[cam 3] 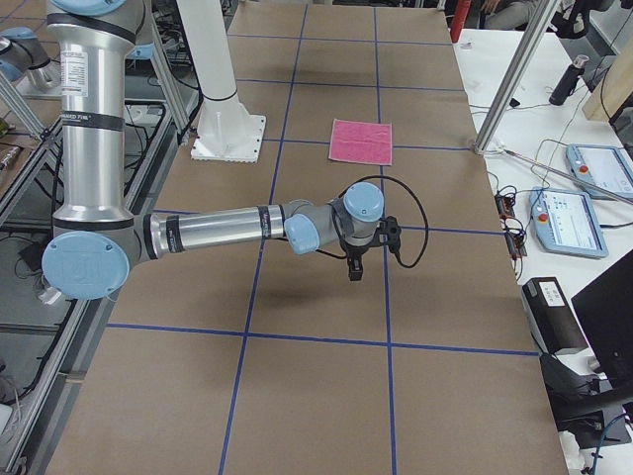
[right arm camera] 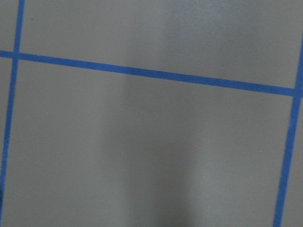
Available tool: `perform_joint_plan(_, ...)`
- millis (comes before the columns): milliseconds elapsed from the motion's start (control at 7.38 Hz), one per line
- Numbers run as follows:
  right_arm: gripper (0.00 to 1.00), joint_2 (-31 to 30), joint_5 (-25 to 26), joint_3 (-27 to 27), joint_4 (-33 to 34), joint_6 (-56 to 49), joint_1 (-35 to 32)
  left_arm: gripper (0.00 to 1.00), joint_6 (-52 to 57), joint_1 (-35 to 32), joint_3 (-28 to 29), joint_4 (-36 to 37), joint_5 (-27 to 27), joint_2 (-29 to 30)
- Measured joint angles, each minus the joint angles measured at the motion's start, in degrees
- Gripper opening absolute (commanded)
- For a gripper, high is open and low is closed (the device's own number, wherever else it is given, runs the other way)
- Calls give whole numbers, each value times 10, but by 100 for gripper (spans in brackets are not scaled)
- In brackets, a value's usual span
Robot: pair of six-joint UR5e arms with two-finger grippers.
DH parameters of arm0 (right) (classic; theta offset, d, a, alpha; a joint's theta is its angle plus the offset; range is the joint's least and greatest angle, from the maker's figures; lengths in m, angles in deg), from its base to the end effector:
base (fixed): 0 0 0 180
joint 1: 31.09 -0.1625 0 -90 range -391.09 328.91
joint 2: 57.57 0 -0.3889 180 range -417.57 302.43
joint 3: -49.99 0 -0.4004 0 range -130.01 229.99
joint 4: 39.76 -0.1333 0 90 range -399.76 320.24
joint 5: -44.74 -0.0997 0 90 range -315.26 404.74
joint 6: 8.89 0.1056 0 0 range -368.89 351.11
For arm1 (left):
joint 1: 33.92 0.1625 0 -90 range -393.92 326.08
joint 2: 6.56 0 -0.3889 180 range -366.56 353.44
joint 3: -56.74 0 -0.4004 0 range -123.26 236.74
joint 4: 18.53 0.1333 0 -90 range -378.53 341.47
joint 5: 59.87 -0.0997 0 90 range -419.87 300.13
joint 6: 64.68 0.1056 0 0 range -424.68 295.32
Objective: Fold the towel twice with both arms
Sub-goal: 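Move the right gripper to the towel corner nearest it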
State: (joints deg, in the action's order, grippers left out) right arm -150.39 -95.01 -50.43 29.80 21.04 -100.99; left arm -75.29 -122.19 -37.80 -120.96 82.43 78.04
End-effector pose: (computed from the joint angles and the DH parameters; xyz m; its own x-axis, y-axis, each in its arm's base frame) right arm -0.1216 -0.4856 0.5113 0.5703 -0.0709 0.8184 0.0216 0.9972 0.0713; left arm -0.0354 -0.4757 0.5990 0.6015 -0.0062 -0.7988 0.0826 0.9951 0.0544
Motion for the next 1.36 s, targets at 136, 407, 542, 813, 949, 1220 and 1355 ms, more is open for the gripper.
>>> perform_joint_plan(136,100,12,20,-1,-68,132,51,100,-24,9,0,-24,0,2)
perform_joint_plan(407,99,66,92,-12,-140,382,167,100,-99,38,-2,-43,0,15)
perform_joint_plan(542,99,101,135,-20,-150,486,221,100,-121,55,-4,-50,-2,22)
perform_joint_plan(813,96,162,228,-32,-152,646,319,100,-168,80,-5,-64,-5,35)
perform_joint_plan(949,94,185,275,-34,-145,693,360,100,-191,92,-5,-66,-5,43)
perform_joint_plan(1220,88,232,358,-32,-102,770,423,100,-207,108,-3,-67,-3,49)
perform_joint_plan(1355,85,245,387,-29,-89,806,446,100,-209,110,-3,-68,-2,50)
